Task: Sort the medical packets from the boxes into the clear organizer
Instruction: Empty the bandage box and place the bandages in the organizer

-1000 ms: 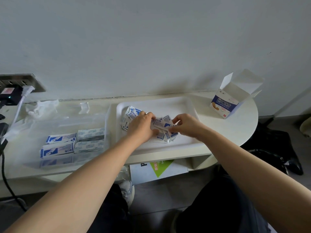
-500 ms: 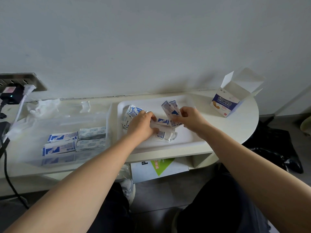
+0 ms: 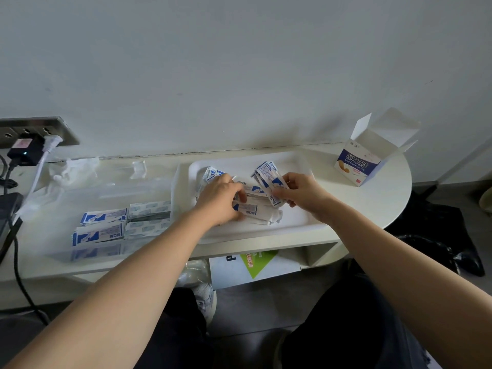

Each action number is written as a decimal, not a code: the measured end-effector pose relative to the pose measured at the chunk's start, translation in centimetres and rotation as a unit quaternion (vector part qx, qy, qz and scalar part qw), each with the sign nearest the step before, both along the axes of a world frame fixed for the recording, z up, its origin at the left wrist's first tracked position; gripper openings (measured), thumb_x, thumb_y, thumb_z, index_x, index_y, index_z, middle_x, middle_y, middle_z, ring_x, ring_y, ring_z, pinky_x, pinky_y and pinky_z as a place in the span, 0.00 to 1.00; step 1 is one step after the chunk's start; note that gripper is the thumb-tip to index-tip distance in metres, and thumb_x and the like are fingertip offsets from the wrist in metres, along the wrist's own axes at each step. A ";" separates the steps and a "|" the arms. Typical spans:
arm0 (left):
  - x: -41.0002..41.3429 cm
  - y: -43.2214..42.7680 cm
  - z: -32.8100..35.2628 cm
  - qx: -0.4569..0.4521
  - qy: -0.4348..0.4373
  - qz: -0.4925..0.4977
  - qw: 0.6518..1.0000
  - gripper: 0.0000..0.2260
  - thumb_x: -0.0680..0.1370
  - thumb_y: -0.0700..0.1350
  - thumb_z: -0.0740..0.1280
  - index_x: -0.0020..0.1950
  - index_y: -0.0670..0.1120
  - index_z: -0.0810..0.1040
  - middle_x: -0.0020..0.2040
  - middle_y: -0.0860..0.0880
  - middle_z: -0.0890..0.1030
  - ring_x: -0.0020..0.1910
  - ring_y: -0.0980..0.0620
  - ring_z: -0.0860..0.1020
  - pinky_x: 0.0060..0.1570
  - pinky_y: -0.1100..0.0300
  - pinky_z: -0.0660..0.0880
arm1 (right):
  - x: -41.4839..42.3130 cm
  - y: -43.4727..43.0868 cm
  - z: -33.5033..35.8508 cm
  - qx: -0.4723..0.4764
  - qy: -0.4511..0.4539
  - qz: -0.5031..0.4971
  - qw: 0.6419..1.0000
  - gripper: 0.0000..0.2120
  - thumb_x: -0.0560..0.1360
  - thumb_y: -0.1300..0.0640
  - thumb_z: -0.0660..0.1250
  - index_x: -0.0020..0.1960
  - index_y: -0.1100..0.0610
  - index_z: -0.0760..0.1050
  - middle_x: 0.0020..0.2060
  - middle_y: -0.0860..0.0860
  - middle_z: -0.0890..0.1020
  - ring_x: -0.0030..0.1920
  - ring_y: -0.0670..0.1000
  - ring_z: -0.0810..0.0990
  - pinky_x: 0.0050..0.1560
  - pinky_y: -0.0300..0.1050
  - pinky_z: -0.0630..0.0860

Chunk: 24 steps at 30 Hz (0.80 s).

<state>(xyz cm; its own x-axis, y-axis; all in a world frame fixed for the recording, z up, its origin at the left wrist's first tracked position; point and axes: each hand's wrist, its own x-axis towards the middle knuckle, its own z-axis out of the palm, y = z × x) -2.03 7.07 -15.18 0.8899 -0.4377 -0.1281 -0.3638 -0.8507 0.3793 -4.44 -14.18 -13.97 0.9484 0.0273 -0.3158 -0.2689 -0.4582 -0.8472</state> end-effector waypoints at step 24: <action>0.7 -1.4 0.2 -0.141 -0.046 0.059 0.987 0.19 0.68 0.50 0.76 0.54 0.46 0.75 0.47 0.50 0.76 0.45 0.50 0.75 0.44 0.58 0.71 | 1.0 0.1 -0.1 -0.004 -0.083 0.008 0.997 0.08 0.70 0.63 0.74 0.43 0.55 0.76 0.39 0.55 0.85 0.38 0.55 0.82 0.46 0.52 0.78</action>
